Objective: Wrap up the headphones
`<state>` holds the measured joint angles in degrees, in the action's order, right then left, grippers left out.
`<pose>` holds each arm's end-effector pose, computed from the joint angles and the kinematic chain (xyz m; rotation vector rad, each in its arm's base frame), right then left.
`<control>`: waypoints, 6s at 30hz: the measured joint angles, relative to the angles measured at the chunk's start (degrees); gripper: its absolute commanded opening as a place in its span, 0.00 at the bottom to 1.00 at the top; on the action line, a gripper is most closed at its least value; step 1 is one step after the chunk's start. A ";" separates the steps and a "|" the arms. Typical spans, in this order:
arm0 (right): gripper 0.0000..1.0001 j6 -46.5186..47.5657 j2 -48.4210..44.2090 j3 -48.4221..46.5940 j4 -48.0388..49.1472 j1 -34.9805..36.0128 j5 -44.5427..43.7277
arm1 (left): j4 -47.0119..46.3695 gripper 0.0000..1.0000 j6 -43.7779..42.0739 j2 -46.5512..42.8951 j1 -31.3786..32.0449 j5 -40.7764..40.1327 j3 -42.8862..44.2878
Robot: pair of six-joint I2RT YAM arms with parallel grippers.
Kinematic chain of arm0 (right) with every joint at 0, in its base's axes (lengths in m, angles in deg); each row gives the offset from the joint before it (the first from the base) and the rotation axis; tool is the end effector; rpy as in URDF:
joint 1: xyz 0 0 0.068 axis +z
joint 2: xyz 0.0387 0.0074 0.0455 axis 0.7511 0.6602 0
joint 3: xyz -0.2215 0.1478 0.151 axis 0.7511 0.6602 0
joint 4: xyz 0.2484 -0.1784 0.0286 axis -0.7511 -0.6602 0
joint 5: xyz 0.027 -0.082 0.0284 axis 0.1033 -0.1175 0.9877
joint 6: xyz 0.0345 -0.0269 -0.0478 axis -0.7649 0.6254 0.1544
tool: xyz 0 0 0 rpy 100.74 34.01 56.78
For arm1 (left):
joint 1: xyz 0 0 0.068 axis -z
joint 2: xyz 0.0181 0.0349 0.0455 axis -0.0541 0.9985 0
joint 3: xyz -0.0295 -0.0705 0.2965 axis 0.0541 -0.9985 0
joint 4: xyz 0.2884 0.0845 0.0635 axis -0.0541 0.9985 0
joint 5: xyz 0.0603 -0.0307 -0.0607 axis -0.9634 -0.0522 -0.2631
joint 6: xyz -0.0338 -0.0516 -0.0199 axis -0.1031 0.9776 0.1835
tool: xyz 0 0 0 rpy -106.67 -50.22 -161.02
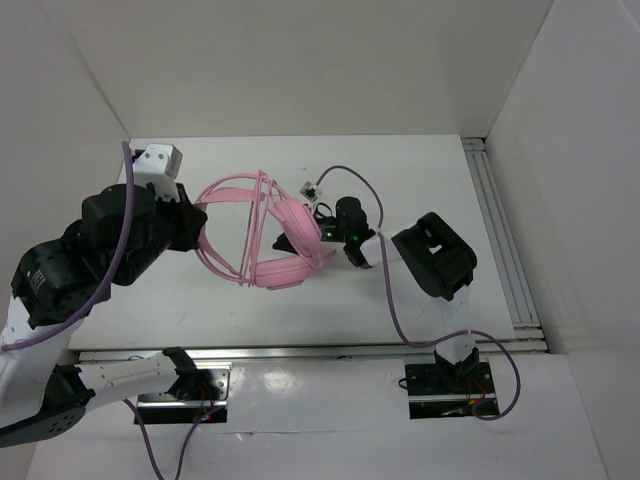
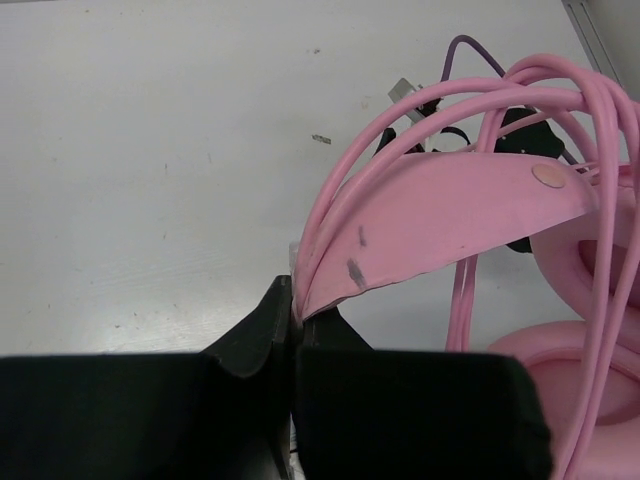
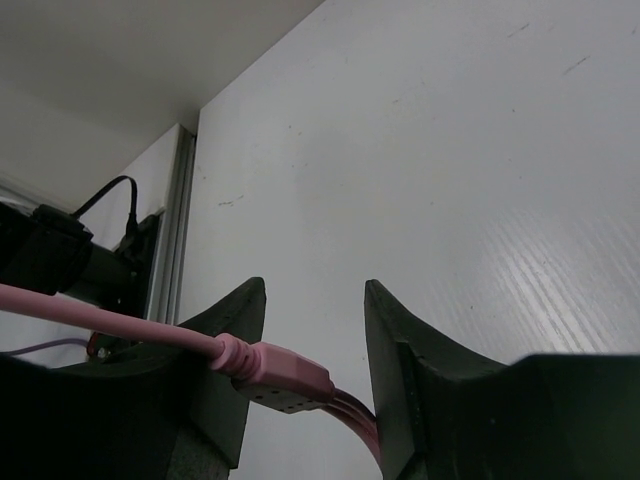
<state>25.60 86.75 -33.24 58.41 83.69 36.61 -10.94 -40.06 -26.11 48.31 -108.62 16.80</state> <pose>0.3602 0.2967 0.1485 -0.7744 1.6768 1.4600 0.1169 -0.0825 0.5687 -0.0381 1.9017 -0.3588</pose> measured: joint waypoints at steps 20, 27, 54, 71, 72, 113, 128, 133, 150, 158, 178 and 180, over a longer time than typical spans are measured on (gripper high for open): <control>0.58 -6.71 0.07 3.34 11.06 0.00 2.99 | -0.96 0.00 0.31 0.02 0.00 -0.63 1.77; 0.25 -13.62 -0.70 6.01 16.85 0.00 6.67 | -2.01 0.00 2.34 -0.02 0.00 -6.19 1.75; 0.56 -11.06 -0.09 5.05 17.42 3.39 7.56 | -3.39 0.00 4.57 5.27 0.00 -15.15 9.14; 0.59 4.37 -1.64 4.15 -0.22 5.88 -13.11 | -3.32 0.00 4.59 4.96 0.00 -15.69 9.81; 0.59 5.14 -2.84 5.53 -1.25 6.01 -14.03 | -3.21 0.00 4.57 5.14 0.00 -15.85 10.29; 0.64 5.66 -10.43 16.02 2.14 8.04 -27.74 | -0.96 0.00 5.03 3.48 0.00 -14.99 11.80; 0.65 8.70 -10.12 7.32 0.87 10.62 -22.36 | -0.13 0.00 5.05 4.24 0.00 -14.51 11.80; 0.65 10.14 -9.75 6.47 -0.66 10.67 -25.29 | 0.02 0.00 5.05 4.24 0.00 -14.47 11.80; 0.57 10.54 0.07 3.13 -1.36 13.03 -25.11 | 1.22 0.00 5.05 4.46 0.00 -14.40 12.57; 0.01 7.82 3.21 3.48 1.09 13.11 -25.09 | 1.73 0.00 5.07 4.61 0.00 -16.31 13.44; 0.00 10.67 -22.27 22.53 -0.98 31.63 -37.05 | -4.79 0.00 3.37 19.06 -8.98 -22.80 16.06; 0.00 11.96 -26.16 22.97 -3.56 34.64 -39.21 | -5.95 0.00 3.37 20.46 -13.00 -19.76 14.36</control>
<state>37.56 60.58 -10.27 54.85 118.33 -2.60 -16.88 -36.69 -5.65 35.31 -128.38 31.16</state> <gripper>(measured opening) 0.146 0.104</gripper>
